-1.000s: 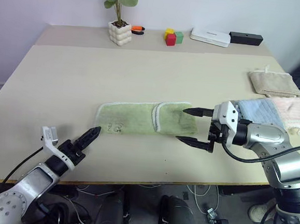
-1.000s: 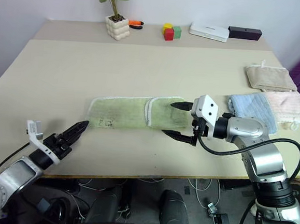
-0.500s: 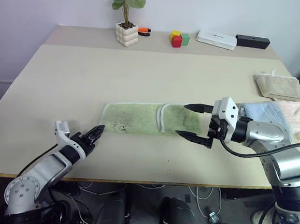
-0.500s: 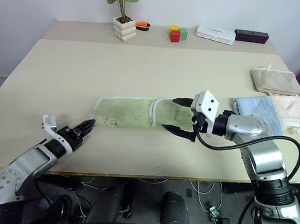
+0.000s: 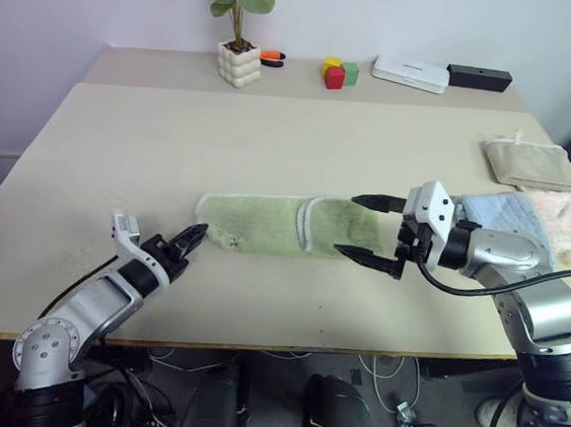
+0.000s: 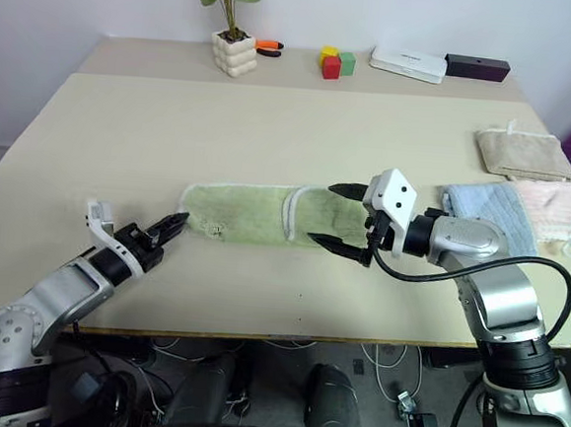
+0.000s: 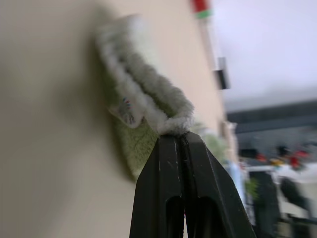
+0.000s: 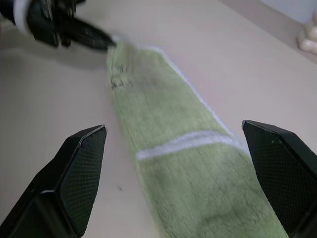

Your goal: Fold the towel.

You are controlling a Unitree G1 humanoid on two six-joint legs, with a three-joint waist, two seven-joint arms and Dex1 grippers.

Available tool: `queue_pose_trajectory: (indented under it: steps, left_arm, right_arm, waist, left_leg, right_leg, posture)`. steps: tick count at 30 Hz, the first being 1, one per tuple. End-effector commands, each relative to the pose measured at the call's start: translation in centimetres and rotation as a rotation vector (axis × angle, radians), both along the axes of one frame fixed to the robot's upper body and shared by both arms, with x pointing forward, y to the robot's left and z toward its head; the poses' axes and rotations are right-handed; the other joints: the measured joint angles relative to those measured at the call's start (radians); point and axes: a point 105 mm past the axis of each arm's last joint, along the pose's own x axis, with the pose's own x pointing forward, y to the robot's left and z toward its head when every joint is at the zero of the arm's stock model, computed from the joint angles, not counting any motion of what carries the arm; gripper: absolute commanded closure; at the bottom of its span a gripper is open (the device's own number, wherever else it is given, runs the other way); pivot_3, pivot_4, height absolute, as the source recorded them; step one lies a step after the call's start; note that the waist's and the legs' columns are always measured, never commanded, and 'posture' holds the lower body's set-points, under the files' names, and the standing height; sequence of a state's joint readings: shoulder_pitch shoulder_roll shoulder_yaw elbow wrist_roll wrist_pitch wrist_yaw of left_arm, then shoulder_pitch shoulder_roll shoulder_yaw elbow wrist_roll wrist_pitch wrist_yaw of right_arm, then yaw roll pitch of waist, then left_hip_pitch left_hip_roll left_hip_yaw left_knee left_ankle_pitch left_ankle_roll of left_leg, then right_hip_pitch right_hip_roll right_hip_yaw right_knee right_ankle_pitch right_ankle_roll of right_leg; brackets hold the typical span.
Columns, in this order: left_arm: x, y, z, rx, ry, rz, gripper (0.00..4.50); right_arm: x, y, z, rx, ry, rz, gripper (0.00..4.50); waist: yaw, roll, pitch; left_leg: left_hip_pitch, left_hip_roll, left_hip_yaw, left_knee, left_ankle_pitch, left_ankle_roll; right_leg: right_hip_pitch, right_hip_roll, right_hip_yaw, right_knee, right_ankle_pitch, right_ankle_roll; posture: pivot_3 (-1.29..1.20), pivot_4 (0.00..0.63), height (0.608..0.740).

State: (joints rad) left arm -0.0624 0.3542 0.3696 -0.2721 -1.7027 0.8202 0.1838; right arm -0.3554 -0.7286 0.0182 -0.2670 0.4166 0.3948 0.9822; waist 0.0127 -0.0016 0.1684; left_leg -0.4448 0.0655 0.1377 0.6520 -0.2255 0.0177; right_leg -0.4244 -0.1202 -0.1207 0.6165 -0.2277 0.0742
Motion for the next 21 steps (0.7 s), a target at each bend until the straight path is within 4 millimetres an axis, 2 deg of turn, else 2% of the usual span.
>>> queue_pose_trajectory:
  steps: [1,5,7,12,18,21]
  left_arm:
    - [0.2,-0.4,2.4,-0.003,-0.089,-0.005,4.45]
    - [-0.1,-2.5,3.0,0.116,-0.163,-0.08,4.45]
    - [0.0,-3.2,3.0,0.083,-0.163,-0.088,4.45]
    - [0.0,-5.5,2.7,0.104,-0.188,-0.178,4.45]
    - [1.8,-7.7,3.4,0.111,-0.248,-0.278,4.45]
    - [2.2,-9.4,3.7,0.119,-0.286,-0.377,4.45]
  right_arm:
    - [0.3,-0.5,1.0,-0.004,-0.058,-0.018,0.0]
    - [0.7,-0.7,0.8,-0.006,-0.059,-0.032,0.0]
    - [0.8,-1.1,0.7,-0.012,-0.054,-0.047,0.0]
    - [1.0,-3.4,0.5,-0.05,-0.03,-0.099,0.0]
    - [0.9,-6.1,0.4,-0.076,0.003,-0.173,0.0]
    - [0.4,-7.7,0.3,-0.079,0.044,-0.221,0.0]
  waist:
    - [0.0,0.0,0.0]
    - [-0.001,0.0,0.0]
    - [0.001,0.0,0.0]
    - [0.002,-0.001,0.001]
    - [0.003,-0.001,0.001]
    - [0.001,-0.001,0.001]
  left_leg:
    - [0.0,0.0,0.0,0.0,0.001,0.001]
    - [0.0,-0.001,0.0,-0.001,0.001,0.002]
    - [0.0,-0.001,0.001,-0.001,0.002,0.002]
    - [0.0,-0.001,0.0,0.0,0.002,0.002]
    - [0.0,-0.002,0.0,0.0,0.002,0.002]
    - [0.0,-0.002,0.0,-0.001,0.002,0.002]
  right_leg:
    - [0.0,0.0,0.0,0.0,0.0,0.0]
    - [0.0,0.001,0.0,0.0,0.0,0.0]
    - [0.0,0.001,0.0,0.0,0.0,0.0]
    - [0.0,0.001,0.0,0.0,0.0,0.0]
    - [0.0,0.001,0.0,0.0,0.0,0.0]
    - [0.0,0.002,0.0,0.0,0.0,0.0]
  posture:
    - [0.0,0.15,0.74]
    - [0.0,0.15,0.74]
    - [0.0,0.15,0.74]
    - [0.0,0.15,0.74]
    - [0.0,0.15,0.74]
    - [0.0,0.15,0.74]
